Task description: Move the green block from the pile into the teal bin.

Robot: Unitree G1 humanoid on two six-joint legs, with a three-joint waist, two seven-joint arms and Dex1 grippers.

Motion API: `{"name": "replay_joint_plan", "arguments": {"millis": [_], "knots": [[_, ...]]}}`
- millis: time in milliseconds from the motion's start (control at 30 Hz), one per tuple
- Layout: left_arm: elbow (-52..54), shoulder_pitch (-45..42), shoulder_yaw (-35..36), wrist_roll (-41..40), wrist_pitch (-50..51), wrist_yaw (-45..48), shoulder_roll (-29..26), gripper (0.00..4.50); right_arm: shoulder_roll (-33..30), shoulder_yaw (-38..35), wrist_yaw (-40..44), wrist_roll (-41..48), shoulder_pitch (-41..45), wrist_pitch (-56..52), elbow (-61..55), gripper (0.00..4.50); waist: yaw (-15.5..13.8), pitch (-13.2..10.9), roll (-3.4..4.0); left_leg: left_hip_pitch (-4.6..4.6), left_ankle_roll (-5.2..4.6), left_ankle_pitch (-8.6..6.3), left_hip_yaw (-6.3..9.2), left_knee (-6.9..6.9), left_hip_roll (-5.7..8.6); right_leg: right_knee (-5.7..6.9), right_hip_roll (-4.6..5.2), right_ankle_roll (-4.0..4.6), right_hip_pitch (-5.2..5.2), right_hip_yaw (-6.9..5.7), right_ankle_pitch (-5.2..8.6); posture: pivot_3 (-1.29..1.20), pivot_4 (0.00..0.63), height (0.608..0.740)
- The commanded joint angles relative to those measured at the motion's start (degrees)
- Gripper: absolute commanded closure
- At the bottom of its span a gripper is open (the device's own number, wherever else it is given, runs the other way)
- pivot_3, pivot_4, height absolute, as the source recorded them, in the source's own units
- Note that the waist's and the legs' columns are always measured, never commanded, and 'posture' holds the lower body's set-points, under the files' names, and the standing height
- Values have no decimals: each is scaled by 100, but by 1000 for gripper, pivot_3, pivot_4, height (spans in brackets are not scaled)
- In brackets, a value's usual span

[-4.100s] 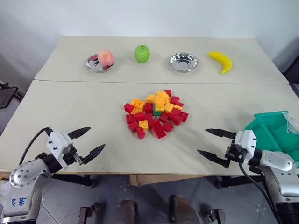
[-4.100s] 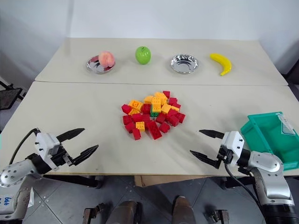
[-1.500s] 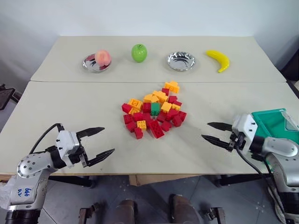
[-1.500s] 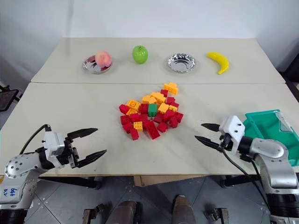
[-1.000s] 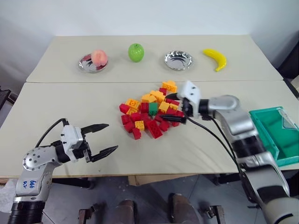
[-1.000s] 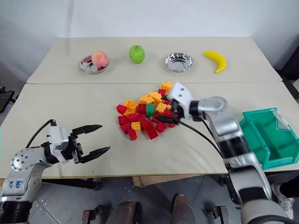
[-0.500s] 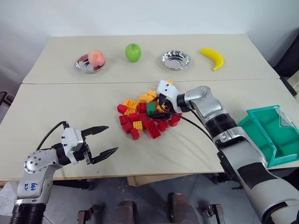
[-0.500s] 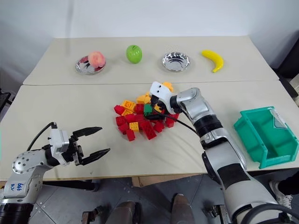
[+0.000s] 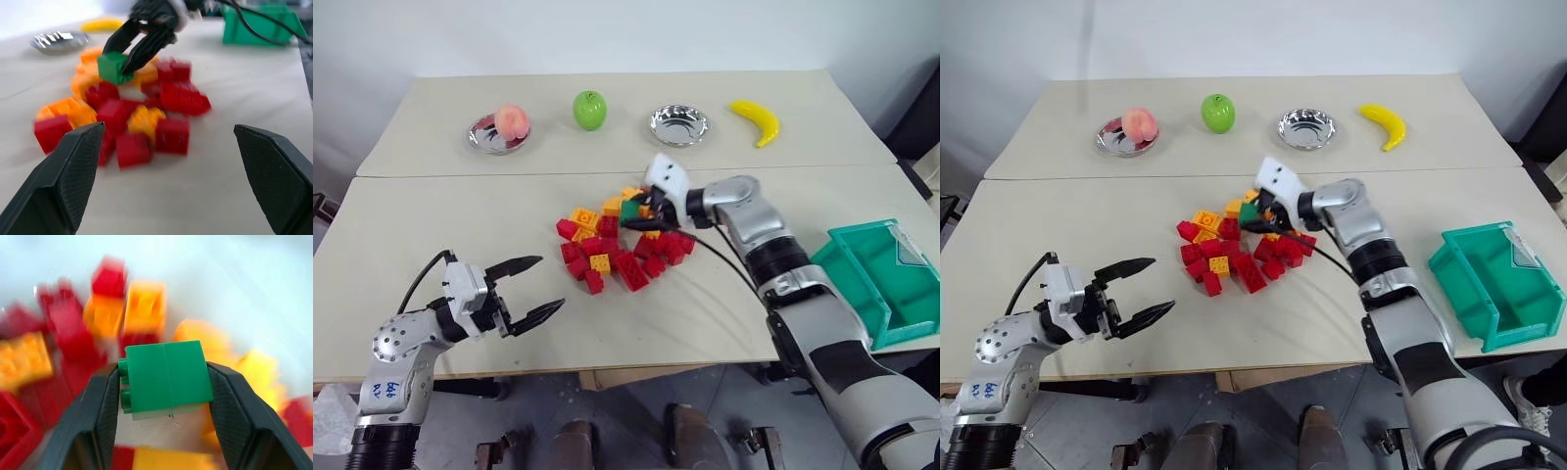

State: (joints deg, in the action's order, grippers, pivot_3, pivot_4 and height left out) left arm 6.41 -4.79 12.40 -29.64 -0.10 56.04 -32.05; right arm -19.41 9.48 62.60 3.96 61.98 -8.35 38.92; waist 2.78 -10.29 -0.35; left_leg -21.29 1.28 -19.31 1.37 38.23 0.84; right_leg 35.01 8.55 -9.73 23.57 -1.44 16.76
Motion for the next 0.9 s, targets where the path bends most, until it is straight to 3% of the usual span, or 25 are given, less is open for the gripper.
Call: {"name": "replay_joint_plan", "arguments": {"millis": [33,200,400,633,900], "knots": [[272,-149,-58,-142,21,-116,136,0,-445,-996,35,1065,-552,-848,-1634,2261,-33,0,0,0,1,-1,1,2,0,0,0,0,-1,-2,0,0,150,740],[175,-408,-415,-36,-2,2,359,0,-1770,-2403,-457,1658,-1820,-1686,-3279,2261,-241,0,-1,-5,-4,-4,-5,6,4,-6,2,-1,-3,-2,0,0,150,740],[-287,-932,-968,164,-131,435,540,0,-3079,-4119,-740,1656,-3775,-1741,-4022,2261,-292,0,0,6,-9,-7,-32,6,1,-9,0,-6,-9,6,-3,0,150,740],[-798,-1620,-1423,339,-221,751,811,0,-3176,-5588,-1260,1440,-5586,-1396,-4024,2261,-273,0,0,15,-19,-11,-53,12,2,-7,1,-15,-11,19,-8,0,150,740],[-764,-1771,-1717,504,-237,715,1093,0,-3100,-5602,-2020,1394,-6098,-1560,-3542,2261,-275,1,1,12,-26,-15,-52,40,2,-6,0,-22,-17,26,-12,0,150,740]]}}
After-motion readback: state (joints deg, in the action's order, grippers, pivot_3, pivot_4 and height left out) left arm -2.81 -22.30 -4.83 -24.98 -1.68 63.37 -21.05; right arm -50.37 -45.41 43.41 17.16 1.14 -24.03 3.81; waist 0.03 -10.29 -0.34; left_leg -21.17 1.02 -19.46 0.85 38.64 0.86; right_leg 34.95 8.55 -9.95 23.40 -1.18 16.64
